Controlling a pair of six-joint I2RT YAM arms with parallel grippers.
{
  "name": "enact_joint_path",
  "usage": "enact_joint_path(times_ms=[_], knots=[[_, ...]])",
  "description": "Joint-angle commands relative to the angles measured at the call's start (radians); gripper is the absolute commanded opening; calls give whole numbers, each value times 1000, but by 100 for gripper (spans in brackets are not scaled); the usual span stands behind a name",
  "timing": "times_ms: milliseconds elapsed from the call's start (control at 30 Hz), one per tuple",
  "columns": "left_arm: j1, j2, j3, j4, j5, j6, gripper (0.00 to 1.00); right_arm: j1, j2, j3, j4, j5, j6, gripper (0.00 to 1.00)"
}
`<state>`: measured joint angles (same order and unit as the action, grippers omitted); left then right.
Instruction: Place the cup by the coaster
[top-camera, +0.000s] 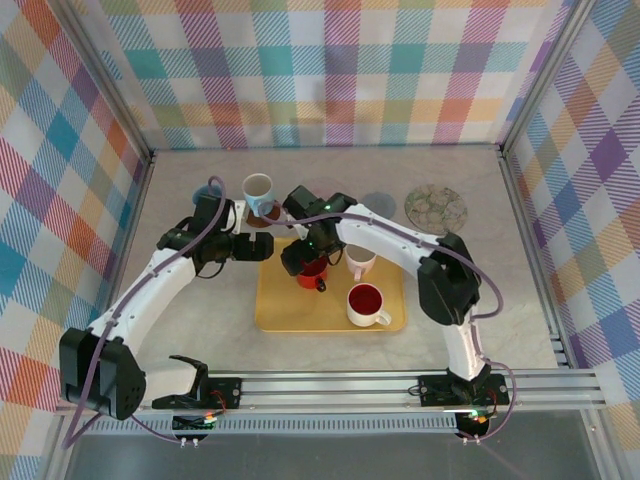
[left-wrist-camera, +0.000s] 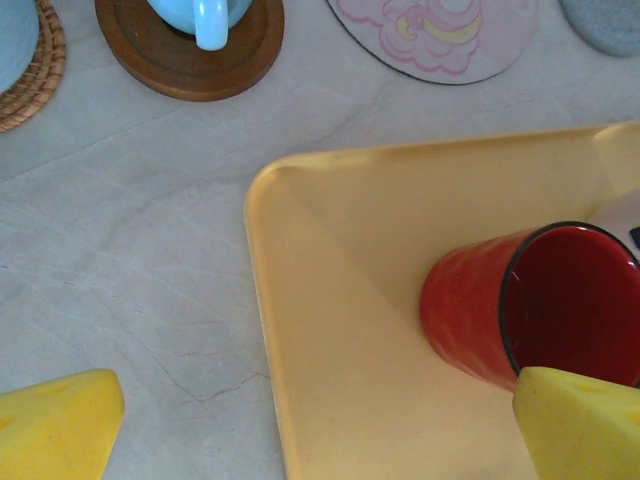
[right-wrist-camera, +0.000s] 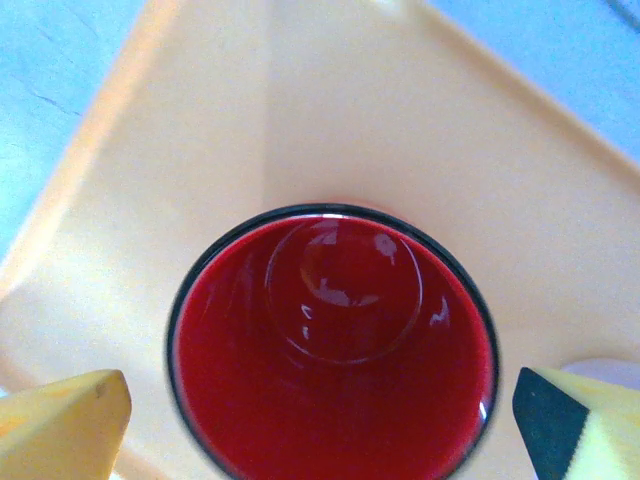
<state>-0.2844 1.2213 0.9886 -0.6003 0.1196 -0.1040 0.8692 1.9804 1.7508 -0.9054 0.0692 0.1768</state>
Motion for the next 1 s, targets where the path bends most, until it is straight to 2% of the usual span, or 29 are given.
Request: enact_joint_path(times_ms=[0, 133, 333, 467, 600, 667, 967], knots=[[-1, -93, 11, -35, 34, 3, 100, -15, -142, -48, 62, 12, 3, 99], [-33, -168, -2, -66, 34, -4, 100, -36, -266, -165, 142, 7, -57, 99], [-143, -196, 18, -159, -11, -4, 100, -80, -481, -416, 299, -21, -170, 99], [-213, -180, 8, -124, 1, -80, 100, -118, -622, -554, 344, -69, -221, 99], [-299, -142, 3, -90, -34, -171, 100, -134, -755, -670, 355, -116, -266, 99], [-334, -118, -7, -70, -43, -229, 100, -136, -800, -703, 333, -144, -315, 99], [-495, 21, -21, 21, -133, -443, 100, -151, -933, -773, 282, -212, -307, 99]])
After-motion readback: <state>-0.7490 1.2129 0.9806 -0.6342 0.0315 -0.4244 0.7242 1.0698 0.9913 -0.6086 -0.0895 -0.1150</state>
